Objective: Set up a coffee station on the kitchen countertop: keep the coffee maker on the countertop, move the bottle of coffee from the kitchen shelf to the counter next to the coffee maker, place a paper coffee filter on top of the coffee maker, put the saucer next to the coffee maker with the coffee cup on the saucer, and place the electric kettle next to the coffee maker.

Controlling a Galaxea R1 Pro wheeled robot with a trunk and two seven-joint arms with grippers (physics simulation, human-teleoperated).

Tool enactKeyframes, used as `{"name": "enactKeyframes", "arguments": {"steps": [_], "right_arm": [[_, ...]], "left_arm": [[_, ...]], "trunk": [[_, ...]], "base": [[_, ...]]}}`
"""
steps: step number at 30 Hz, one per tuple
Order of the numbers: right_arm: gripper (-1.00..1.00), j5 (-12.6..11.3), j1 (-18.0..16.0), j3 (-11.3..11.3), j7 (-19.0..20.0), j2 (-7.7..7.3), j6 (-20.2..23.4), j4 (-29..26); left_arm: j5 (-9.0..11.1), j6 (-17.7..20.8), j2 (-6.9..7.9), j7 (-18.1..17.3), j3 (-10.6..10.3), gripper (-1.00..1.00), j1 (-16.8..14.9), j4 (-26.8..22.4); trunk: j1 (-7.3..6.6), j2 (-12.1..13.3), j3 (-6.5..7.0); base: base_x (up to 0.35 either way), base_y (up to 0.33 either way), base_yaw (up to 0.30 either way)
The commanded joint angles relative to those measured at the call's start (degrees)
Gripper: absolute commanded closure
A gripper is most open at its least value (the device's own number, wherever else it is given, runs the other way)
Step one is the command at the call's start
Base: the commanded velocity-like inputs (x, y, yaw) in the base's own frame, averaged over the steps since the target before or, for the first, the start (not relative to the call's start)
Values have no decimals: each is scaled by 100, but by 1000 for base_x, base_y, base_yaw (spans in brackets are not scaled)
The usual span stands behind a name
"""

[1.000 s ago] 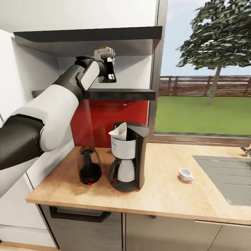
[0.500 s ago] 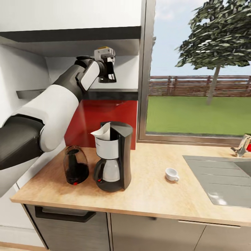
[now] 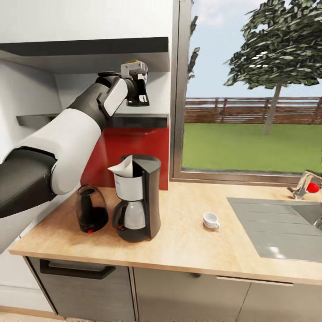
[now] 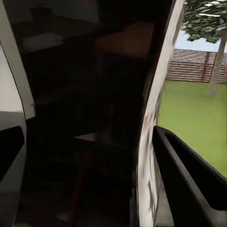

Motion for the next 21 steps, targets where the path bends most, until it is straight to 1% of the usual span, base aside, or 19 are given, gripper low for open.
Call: {"name": "enactKeyframes", "arguments": {"steps": [1,11,14,21], "right_arm": [[-100,-52,4,35,7,0,-5,-8],[-100,-53,4,35,7,2,-5,-8],[-100,-52,4,38,7,0,-5,-8],[-100,-53,4,36,7,4,-5,-8]], "left_arm": [[36,19,0,44,-29,100,-1,-6],[36,19,0,44,-30,100,0,-6],[36,19,0,44,-31,100,-1,-6],[36,19,0,44,-29,100,0,-6]], "trunk": [[1,-4,-1],[1,-4,-1],[1,-4,-1],[1,-4,-1]], "base": [[-157,-228,0],[-163,-244,0],[-83,-230,0],[-7,-81,0]]}}
